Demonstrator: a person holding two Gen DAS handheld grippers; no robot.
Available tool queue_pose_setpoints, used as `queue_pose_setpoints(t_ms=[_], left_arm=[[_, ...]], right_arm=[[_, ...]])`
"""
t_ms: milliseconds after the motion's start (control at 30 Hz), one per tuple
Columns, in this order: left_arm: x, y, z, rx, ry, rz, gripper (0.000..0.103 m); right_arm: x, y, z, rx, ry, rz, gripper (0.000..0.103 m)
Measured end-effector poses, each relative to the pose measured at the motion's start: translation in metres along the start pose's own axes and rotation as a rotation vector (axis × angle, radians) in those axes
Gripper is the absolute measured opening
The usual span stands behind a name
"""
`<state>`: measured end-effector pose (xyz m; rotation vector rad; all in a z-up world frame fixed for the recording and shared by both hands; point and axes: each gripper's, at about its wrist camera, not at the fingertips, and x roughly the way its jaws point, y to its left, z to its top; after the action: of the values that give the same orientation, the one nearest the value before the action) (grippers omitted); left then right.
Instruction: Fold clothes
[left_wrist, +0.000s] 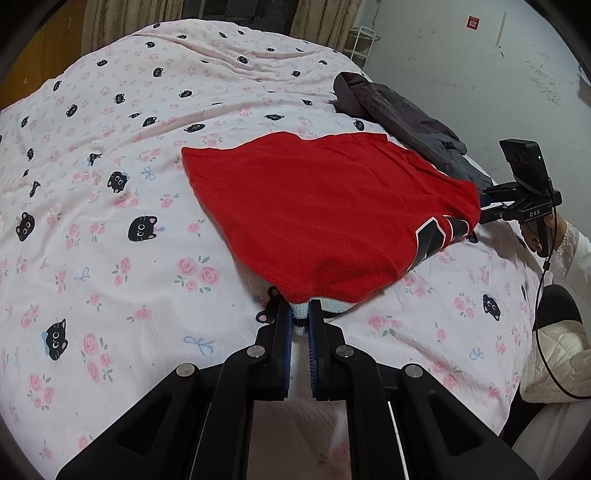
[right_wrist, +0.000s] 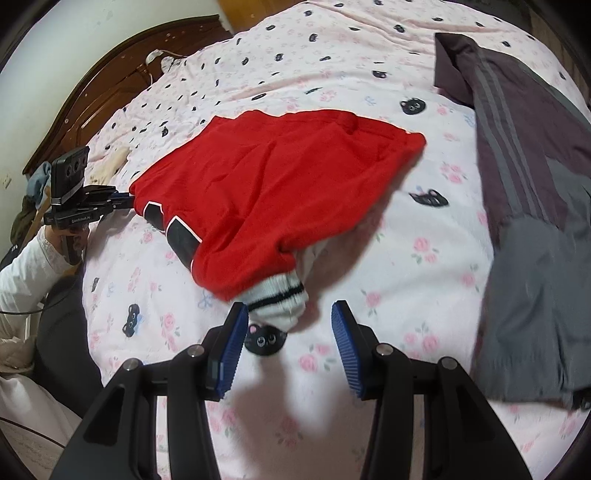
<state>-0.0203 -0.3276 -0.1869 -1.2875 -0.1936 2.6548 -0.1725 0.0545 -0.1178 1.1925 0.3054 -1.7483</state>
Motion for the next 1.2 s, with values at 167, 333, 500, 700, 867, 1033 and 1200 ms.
queue_pose_setpoints(t_ms=[167, 333, 500, 700, 867, 1033, 1200], left_arm=[[-0.001, 0.001, -0.002, -0.008, 0.001, 0.002, 0.006], [-0.003, 0.001, -0.002, -0.014, 0.005, 0.009, 0.006], [-0.005, 0.005, -0.004, -0.032, 0.002, 0.008, 0.005], [-0.011, 0.007, -0.006, -0.045, -0.005, -0.004, 0.004], [-0.016, 0.001, -0.002, 0.019, -0.018, 0.002, 0.005], [-0.017, -0.004, 0.005, 0.079, -0.008, 0.031, 0.016], [-0.012, -0.006, 0.008, 0.107, 0.007, 0.014, 0.037]], right_arm=[[0.007, 0.008, 0.008, -0.039, 0.006, 0.017, 0.048], [0.01, 0.016, 0.01, -0.071, 0.023, 0.046, 0.035], [0.004, 0.016, 0.005, -0.068, 0.021, 0.079, 0.012], [-0.003, 0.011, -0.005, -0.038, 0.007, 0.112, 0.011], [-0.006, 0.002, -0.011, 0.004, -0.003, 0.114, 0.011], [-0.005, 0.005, -0.01, -0.005, 0.002, 0.103, 0.011], [-0.004, 0.008, -0.009, -0.022, 0.005, 0.091, 0.015]])
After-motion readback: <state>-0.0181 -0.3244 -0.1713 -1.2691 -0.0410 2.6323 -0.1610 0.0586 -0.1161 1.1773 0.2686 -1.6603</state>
